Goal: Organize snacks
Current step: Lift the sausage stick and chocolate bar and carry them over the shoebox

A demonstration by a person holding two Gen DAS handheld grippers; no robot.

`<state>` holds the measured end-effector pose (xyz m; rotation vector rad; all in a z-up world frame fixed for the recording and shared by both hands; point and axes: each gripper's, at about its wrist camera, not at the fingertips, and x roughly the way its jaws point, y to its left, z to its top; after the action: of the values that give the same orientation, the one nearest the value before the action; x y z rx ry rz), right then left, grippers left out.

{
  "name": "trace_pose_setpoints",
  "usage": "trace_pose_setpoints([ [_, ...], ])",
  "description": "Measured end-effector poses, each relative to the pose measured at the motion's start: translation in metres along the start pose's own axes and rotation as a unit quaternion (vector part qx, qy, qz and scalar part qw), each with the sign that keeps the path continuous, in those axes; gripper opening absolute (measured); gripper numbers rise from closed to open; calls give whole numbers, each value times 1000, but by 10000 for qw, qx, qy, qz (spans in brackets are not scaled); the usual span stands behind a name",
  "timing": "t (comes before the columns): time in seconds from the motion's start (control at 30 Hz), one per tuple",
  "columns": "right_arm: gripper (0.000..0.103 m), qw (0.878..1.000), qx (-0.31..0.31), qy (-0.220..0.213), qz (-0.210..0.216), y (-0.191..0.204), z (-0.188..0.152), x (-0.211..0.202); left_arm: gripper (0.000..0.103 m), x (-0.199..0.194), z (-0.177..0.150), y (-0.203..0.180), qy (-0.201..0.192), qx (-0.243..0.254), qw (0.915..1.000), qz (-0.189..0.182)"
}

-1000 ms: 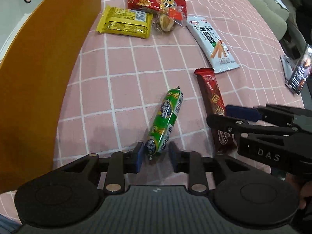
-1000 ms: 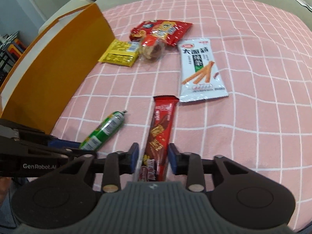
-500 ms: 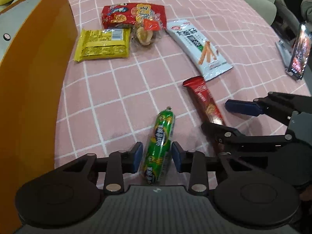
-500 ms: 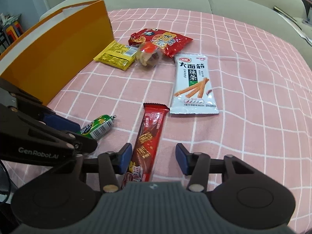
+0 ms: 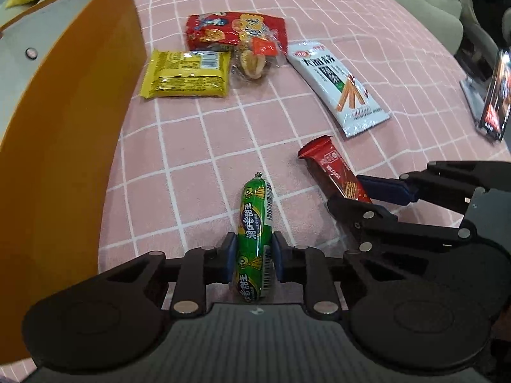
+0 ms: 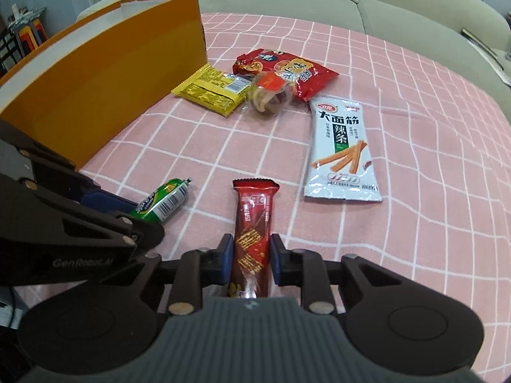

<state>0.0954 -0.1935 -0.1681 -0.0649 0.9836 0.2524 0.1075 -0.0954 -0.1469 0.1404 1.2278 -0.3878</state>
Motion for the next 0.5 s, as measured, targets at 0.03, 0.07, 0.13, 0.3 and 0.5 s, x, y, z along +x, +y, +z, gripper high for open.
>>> trace_pose_setpoints([
  [0.03,20,10000,15,-28,16,0,1,-3,25,-3,-1,1,-35,-51,10000,4],
  [0.07,20,10000,32,-61,40,1,2,-6,25,-7,-1,2,-76,-107,9999,11],
  [0.13,20,9998,103,-135,120,2,4,-13,25,-17,-2,4,-164,-210,9996,1],
  [0.3,20,9981,399,-315,360,8,11,-35,25,-47,-3,9,-497,-396,9980,-49],
  [0.5,20,9949,533,-403,754,21,26,-60,25,-89,0,23,-904,-580,9942,-98],
])
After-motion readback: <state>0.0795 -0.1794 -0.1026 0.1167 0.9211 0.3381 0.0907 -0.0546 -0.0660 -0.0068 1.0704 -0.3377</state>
